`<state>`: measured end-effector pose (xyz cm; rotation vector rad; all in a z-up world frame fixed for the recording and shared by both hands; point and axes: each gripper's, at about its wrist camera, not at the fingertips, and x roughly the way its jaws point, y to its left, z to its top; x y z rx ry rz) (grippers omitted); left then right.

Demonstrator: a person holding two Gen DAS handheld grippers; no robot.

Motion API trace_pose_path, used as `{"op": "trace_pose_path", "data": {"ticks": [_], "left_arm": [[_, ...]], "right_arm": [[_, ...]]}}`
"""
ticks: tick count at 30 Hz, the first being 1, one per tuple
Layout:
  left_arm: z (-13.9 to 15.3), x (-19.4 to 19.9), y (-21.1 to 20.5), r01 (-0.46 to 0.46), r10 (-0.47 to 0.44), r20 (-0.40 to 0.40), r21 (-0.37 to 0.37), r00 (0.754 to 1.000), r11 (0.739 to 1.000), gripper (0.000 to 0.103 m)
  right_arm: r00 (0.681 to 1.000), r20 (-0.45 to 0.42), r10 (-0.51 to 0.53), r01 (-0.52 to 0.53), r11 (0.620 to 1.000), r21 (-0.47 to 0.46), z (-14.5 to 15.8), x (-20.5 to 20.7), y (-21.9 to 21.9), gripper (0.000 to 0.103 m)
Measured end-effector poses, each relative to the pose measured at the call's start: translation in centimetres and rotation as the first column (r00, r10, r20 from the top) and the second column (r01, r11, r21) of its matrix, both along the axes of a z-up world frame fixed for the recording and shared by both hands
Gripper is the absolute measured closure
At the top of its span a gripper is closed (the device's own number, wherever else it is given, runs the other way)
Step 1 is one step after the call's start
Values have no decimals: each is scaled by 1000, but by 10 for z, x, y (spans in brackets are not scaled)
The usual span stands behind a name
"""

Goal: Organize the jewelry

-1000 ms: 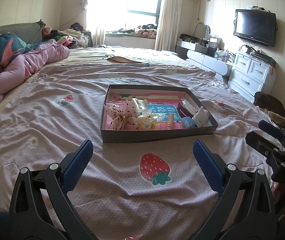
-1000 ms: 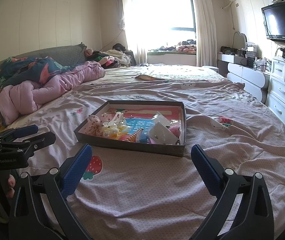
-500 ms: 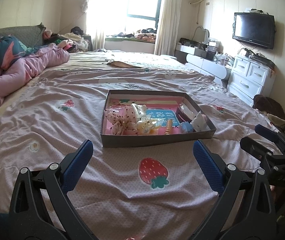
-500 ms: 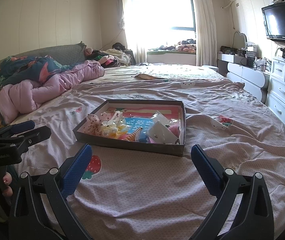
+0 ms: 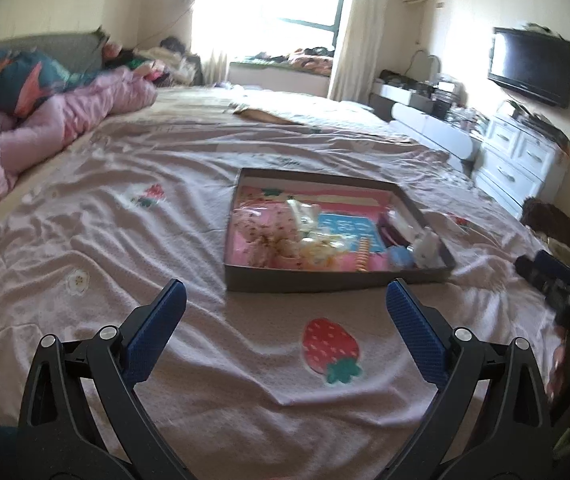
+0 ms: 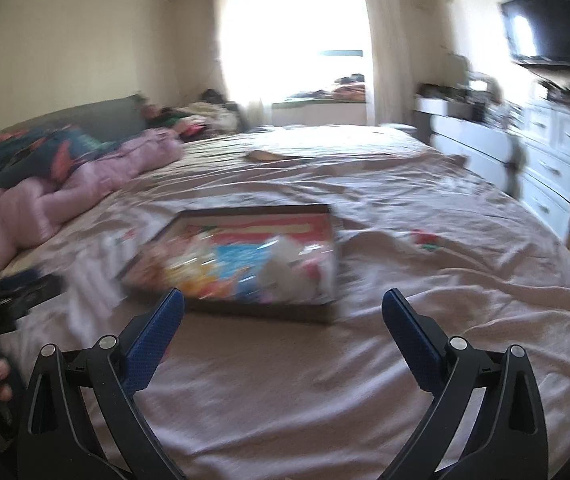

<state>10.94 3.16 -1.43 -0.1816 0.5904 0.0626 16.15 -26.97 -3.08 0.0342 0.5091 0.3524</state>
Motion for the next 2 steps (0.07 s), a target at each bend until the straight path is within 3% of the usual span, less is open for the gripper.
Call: {"op": "trace_pose_path", "data": {"ticks": [2], "left_arm": [[1,16,23,-54,54,-21,-13,998,998,11]], "right_arm": [[994,-48,-100,100,995,6,2,35,-23,7]]}}
